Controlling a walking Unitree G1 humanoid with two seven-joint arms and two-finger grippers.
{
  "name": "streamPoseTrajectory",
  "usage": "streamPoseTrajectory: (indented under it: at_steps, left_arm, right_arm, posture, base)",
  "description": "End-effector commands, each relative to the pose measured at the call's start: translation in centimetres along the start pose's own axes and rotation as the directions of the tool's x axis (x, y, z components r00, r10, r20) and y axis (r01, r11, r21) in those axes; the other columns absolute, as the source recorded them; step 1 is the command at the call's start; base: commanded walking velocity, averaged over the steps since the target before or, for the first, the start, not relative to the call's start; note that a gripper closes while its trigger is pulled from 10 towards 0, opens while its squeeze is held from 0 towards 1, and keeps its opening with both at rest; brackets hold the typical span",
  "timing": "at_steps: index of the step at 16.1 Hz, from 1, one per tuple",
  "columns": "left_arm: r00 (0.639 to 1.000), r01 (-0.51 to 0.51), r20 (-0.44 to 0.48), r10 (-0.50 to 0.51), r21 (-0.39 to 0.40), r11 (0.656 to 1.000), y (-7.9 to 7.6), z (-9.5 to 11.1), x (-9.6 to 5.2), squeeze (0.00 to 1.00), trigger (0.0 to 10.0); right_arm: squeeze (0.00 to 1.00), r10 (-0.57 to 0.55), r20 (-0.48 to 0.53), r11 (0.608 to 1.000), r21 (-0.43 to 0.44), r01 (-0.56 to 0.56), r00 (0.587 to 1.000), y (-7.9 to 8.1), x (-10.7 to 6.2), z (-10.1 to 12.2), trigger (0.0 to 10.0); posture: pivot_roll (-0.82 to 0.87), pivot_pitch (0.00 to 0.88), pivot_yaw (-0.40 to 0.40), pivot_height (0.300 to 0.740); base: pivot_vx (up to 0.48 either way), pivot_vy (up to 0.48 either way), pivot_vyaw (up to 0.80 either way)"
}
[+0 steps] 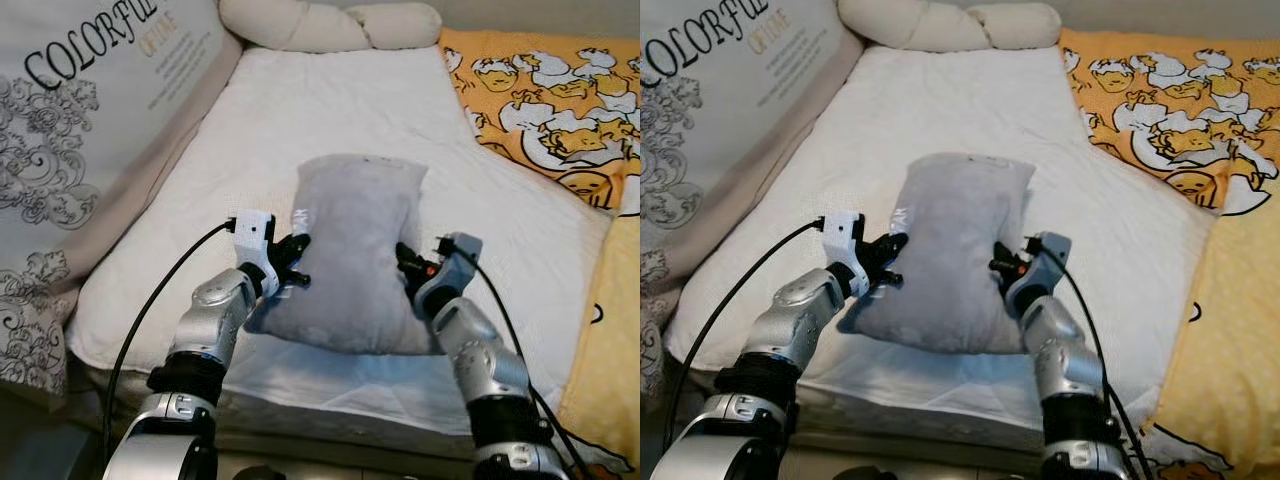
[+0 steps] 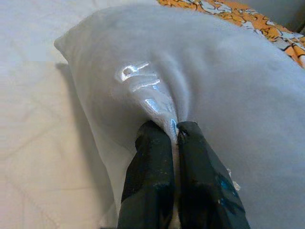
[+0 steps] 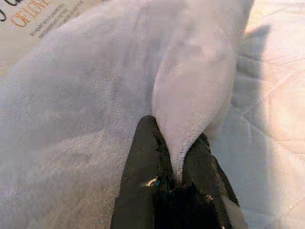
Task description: Clean up the room
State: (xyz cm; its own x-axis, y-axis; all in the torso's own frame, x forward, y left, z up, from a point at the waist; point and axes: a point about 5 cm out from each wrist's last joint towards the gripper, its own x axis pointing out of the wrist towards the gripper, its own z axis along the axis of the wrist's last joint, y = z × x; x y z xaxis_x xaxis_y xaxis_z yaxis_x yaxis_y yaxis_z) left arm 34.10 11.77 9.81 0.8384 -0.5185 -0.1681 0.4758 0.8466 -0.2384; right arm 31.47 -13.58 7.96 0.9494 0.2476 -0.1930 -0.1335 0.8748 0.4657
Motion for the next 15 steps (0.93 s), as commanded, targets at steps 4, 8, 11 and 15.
streamPoseTrajectory:
  at_steps: [4, 8, 11, 15]
  left_arm:
    - [0.998, -0.032, 0.063, 0.026, 0.088, 0.996, -0.8, 2.0, 0.3, 0.0, 0.2]
    - [0.997, -0.054, 0.058, 0.046, 0.159, 0.986, -0.9, 2.3, 0.5, 0.0, 10.0]
    - [0.997, -0.072, 0.051, 0.064, 0.175, 0.982, -0.8, 2.2, 0.3, 0.0, 9.1]
    - [0.996, -0.085, 0.04, 0.079, 0.193, 0.977, -0.5, 2.1, 0.2, 0.0, 8.2]
  right_arm:
    - [0.0, 0.007, 0.088, 0.994, -0.112, 0.003, 0.996, 1.0, 0.0, 2.2, 10.0]
    - [0.0, -0.012, 0.103, 0.995, -0.102, 0.023, 0.995, 1.1, 0.0, 2.6, 10.0]
    - [0.0, -0.031, 0.1, 0.996, -0.078, 0.039, 0.994, 1.1, 0.1, 2.5, 10.0]
    - [0.0, -0.04, 0.089, 0.998, -0.044, 0.044, 0.995, 1.3, 0.0, 2.0, 10.0]
  posture:
    - [-0.03, 0.0, 0.043, 0.74]
    - [-0.03, 0.0, 0.036, 0.74]
    - [-0.02, 0.0, 0.027, 0.74]
    - [-0.01, 0.0, 0.025, 0.74]
  base:
    - [0.0, 0.0, 0.0]
    - [0.0, 0.0, 0.0]
    - [0.0, 0.375, -0.5]
    - [0.0, 0.428, -0.4]
